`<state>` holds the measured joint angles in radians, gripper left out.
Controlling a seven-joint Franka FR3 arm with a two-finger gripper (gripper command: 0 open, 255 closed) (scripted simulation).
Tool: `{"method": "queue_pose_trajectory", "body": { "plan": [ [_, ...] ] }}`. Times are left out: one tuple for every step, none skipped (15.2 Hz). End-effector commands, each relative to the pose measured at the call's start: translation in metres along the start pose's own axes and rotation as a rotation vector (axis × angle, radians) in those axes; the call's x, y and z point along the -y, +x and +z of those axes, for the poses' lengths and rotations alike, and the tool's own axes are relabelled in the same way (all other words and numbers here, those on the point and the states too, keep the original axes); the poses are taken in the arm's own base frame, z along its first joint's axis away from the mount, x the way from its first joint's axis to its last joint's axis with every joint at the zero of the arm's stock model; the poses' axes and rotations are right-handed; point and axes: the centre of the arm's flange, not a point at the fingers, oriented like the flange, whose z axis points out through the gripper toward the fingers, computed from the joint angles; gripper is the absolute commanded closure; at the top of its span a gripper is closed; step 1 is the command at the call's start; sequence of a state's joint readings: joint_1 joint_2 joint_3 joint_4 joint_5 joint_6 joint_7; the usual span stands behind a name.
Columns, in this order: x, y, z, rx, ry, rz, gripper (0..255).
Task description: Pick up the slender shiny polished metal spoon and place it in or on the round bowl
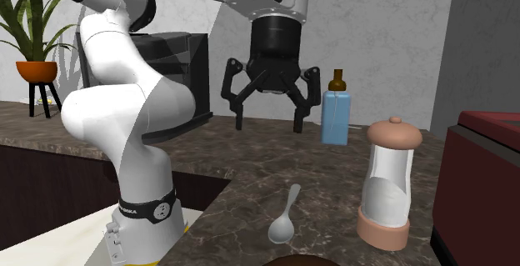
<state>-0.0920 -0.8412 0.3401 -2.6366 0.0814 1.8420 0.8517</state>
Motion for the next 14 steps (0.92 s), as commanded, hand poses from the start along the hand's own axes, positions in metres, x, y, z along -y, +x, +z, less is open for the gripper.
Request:
{"method": "queue_pose_trajectory", "body": {
  "plan": [
    [0.016, -0.012, 0.019, 0.011, -0.024, 0.093, 0],
    [0.025, -0.017, 0.028, 0.017, -0.035, 0.136, 0],
    [0.033, -0.022, 0.038, 0.023, -0.047, 0.179, 0],
    [0.042, -0.026, 0.048, 0.028, -0.059, 0.221, 0],
    [0.050, -0.030, 0.058, 0.034, -0.070, 0.264, 0],
    [0.059, -0.034, 0.068, 0.039, -0.082, 0.307, 0],
    [0.068, -0.038, 0.078, 0.045, -0.094, 0.350, 0],
    [0.076, -0.041, 0.088, 0.051, -0.105, 0.392, 0],
    [0.084, -0.043, 0.097, 0.056, -0.116, 0.431, 0],
    [0.084, -0.044, 0.103, 0.056, -0.116, 0.431, 0],
    [0.083, -0.044, 0.108, 0.056, -0.116, 0.431, 0],
    [0.083, -0.045, 0.113, 0.056, -0.116, 0.431, 0],
    [0.082, -0.045, 0.118, 0.056, -0.116, 0.431, 0],
    [0.082, -0.045, 0.123, 0.056, -0.116, 0.431, 0]
  ]
}}
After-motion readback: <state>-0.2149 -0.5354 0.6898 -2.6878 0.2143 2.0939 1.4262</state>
